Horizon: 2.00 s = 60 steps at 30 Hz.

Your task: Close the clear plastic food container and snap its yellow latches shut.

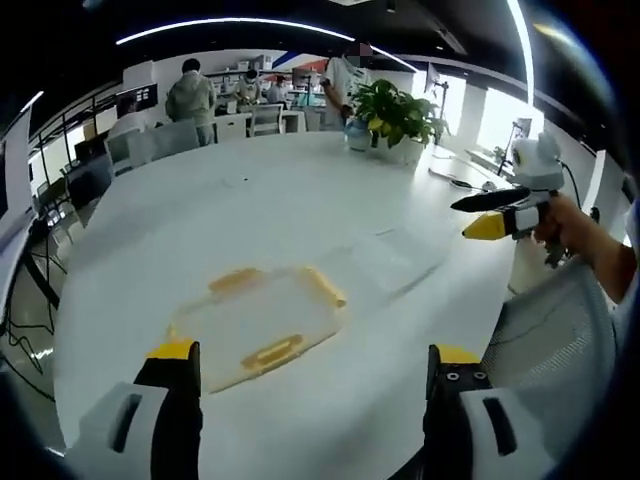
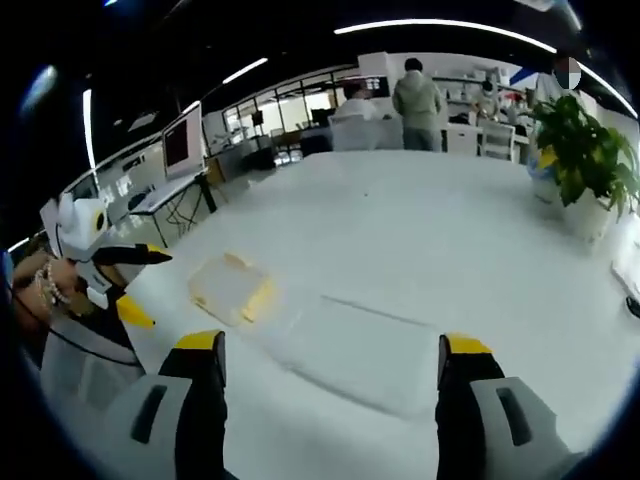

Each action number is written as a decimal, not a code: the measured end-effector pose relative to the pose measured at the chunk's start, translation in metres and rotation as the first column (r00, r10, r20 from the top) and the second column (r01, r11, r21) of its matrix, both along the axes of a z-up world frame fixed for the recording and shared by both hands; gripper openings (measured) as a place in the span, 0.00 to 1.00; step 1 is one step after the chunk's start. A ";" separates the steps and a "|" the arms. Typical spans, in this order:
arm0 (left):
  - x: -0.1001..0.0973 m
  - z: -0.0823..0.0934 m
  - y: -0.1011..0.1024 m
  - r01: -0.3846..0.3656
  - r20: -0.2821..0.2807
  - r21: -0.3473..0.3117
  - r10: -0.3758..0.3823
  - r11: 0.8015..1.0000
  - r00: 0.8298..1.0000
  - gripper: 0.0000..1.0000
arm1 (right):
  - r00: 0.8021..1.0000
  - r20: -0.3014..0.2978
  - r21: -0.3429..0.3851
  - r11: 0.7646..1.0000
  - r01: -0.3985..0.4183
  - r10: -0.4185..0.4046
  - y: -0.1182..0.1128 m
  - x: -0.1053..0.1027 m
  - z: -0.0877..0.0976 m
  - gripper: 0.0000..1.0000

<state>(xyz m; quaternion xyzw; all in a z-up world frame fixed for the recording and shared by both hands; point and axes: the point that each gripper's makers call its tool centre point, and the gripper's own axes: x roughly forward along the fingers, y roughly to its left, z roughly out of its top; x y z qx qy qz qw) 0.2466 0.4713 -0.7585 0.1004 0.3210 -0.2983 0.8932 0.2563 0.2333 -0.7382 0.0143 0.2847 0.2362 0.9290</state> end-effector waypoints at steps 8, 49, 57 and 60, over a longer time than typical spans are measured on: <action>0.025 0.026 0.018 0.175 0.118 0.070 -0.183 0.982 0.976 0.95 | 0.984 0.047 -0.131 0.977 -0.166 0.173 0.024 0.026 0.010 0.93; 0.075 -0.058 0.076 0.685 -0.369 0.298 -0.582 0.665 0.725 0.62 | 0.640 -0.257 -0.323 0.560 -0.763 0.724 0.131 0.061 -0.069 0.70; 0.073 -0.074 0.072 0.746 -0.423 0.278 -0.620 0.605 0.661 0.61 | 0.600 -0.269 -0.315 0.520 -0.794 0.753 0.139 0.059 -0.078 0.61; 0.078 -0.075 0.073 0.749 -0.422 0.293 -0.622 0.595 0.659 0.60 | 0.586 -0.278 -0.313 0.505 -0.804 0.761 0.142 0.059 -0.084 0.60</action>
